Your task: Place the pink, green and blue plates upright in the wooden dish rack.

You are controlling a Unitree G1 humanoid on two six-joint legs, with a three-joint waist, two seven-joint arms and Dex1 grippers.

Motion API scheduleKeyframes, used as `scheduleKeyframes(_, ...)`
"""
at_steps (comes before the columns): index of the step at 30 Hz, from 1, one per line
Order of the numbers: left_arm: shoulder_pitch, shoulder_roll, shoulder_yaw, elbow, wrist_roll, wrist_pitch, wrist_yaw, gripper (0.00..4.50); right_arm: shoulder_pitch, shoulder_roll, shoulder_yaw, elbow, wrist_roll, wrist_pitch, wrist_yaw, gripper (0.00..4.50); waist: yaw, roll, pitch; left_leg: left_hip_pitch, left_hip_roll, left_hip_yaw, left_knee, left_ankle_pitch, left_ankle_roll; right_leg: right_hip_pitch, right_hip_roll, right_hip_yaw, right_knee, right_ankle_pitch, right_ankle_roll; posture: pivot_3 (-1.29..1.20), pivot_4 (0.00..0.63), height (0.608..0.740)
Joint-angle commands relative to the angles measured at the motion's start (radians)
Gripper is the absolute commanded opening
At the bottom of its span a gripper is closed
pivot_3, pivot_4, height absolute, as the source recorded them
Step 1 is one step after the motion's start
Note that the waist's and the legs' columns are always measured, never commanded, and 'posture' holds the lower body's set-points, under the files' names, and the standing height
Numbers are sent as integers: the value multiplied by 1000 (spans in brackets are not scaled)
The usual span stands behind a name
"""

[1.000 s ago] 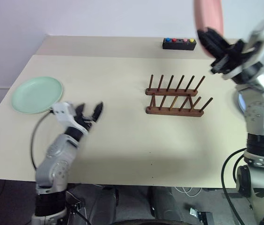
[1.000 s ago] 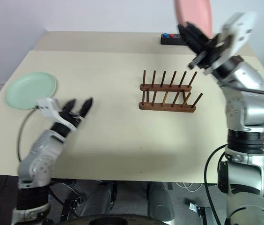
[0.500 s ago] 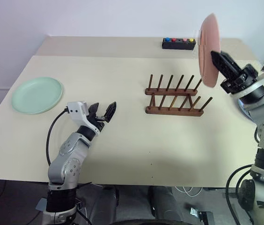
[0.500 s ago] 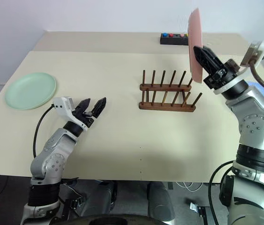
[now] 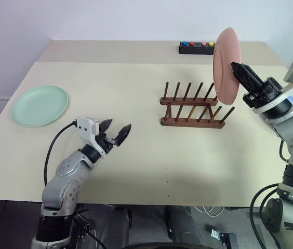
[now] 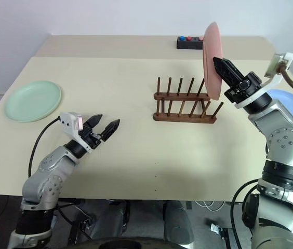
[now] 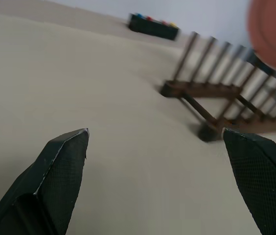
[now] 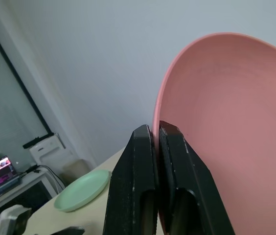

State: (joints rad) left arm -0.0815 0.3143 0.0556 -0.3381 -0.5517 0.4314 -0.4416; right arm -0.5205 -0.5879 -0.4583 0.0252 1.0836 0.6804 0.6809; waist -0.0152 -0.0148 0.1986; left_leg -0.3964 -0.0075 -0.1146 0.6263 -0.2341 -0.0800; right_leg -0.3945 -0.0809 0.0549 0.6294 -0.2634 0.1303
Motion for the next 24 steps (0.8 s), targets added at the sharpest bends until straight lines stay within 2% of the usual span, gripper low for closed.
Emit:
scheduleKeyframes(1,15,58,-42,-83,-10,3,-103,4457,-5,-8,-46,-1,45,21,7,0,0,0,0,0,0,0,0,0,0,0,0,0,0,0,0,0,150,734)
scheduleKeyframes(5,25,129,-110,-126,-5,22,-198,4457,-3,-21,-68,41,61,53,10,0,0,1,0,-1,0,0,0,0,0,-1,0,0,0,0,0,0,150,734)
scheduleKeyframes(11,11,161,-155,-132,23,20,-239,4457,0,-24,-104,91,93,93,20,0,0,1,0,-1,0,0,0,0,0,-1,0,0,0,0,0,0,150,734)
scheduleKeyframes(24,3,147,-173,-112,61,12,-240,4457,2,-17,-117,127,86,99,40,0,-1,2,0,-2,0,0,0,0,0,-1,0,0,0,0,0,0,150,734)
